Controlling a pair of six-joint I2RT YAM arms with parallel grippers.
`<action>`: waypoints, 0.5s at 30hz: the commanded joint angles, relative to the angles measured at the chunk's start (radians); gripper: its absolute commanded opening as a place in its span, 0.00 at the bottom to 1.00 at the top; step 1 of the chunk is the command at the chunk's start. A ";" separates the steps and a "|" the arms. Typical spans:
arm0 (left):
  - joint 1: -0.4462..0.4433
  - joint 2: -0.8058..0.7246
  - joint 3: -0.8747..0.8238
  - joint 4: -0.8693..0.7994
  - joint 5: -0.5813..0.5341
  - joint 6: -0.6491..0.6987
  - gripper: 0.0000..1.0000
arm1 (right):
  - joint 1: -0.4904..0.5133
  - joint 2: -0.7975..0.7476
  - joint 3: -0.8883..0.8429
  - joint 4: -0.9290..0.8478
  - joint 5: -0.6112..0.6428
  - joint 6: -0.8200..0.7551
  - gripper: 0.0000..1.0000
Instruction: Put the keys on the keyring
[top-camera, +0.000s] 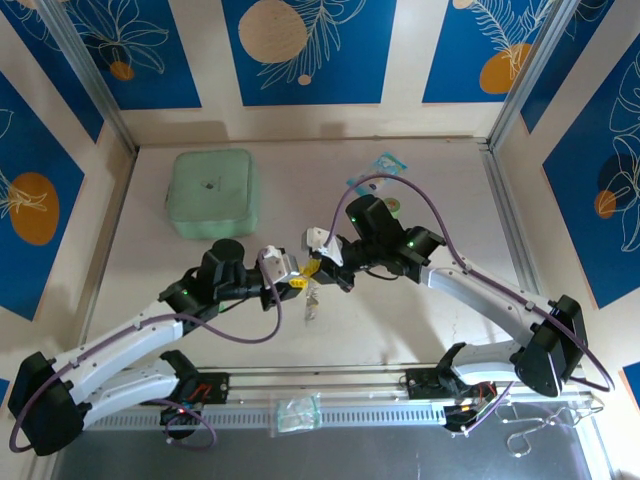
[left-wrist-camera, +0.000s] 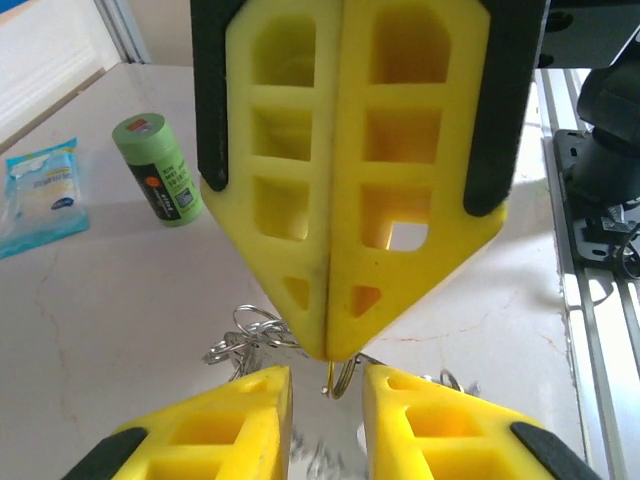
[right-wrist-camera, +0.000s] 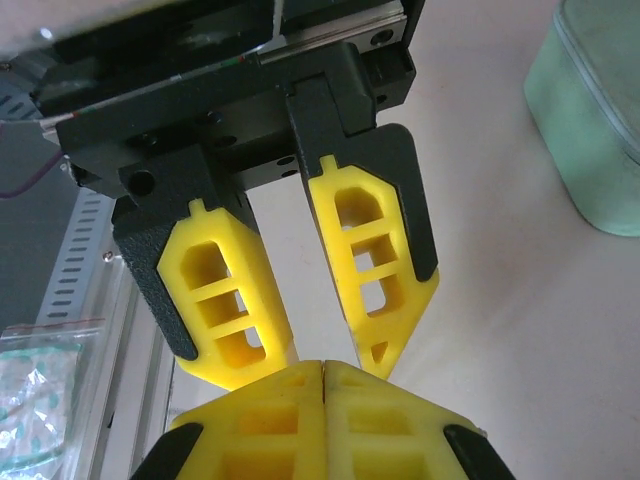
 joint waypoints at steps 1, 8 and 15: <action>0.009 -0.001 -0.016 0.040 0.059 -0.020 0.24 | 0.014 -0.003 0.034 -0.007 -0.029 -0.014 0.00; 0.009 -0.016 -0.029 0.077 0.091 -0.030 0.14 | 0.024 0.003 0.036 -0.016 -0.033 -0.014 0.00; 0.008 -0.046 -0.060 0.120 0.093 -0.030 0.00 | -0.084 -0.123 -0.099 0.182 -0.123 0.135 0.35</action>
